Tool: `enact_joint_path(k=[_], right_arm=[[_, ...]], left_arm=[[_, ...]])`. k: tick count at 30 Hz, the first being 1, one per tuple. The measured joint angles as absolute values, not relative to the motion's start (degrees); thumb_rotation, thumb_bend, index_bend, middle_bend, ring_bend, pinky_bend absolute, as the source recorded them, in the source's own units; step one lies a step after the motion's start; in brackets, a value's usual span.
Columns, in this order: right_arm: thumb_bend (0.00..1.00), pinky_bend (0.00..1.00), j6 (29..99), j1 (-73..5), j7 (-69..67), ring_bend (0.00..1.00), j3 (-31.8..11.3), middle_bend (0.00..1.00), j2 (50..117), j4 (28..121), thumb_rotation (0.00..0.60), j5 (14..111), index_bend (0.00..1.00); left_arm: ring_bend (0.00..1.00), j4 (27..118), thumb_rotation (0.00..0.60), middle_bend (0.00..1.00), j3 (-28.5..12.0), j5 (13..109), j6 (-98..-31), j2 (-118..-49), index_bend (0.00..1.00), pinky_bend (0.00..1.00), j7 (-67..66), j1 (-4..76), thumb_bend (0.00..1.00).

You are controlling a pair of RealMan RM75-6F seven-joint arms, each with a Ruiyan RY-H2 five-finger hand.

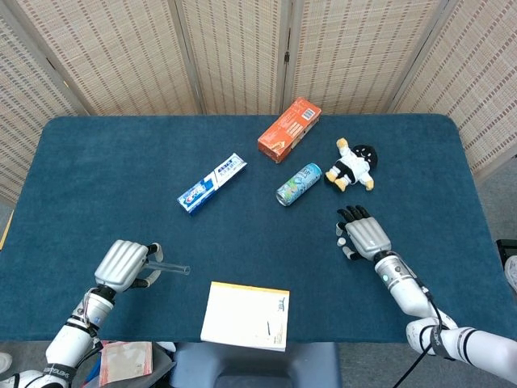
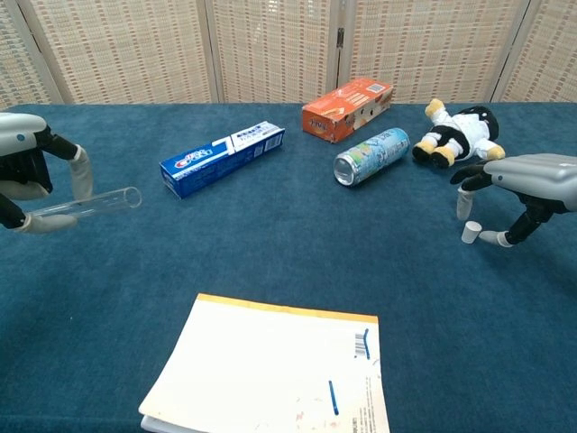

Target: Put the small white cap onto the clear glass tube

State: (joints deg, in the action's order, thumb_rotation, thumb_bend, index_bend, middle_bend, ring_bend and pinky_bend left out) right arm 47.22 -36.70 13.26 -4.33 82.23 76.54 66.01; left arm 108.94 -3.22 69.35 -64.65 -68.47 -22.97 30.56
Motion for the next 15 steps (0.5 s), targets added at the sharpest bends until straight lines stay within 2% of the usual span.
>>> enact_joint_path(k=[15], right_arm=[[0.35,0.0,46.8,-37.2,13.3,0.0,-5.0,0.12,83.6,75.1,0.6,65.7,0.42]], left_arm=[[0.96,108.6,0.6,1.0,-3.3,69.2,-64.4,-68.3,0.56,0.96,-22.4,30.3,0.37]])
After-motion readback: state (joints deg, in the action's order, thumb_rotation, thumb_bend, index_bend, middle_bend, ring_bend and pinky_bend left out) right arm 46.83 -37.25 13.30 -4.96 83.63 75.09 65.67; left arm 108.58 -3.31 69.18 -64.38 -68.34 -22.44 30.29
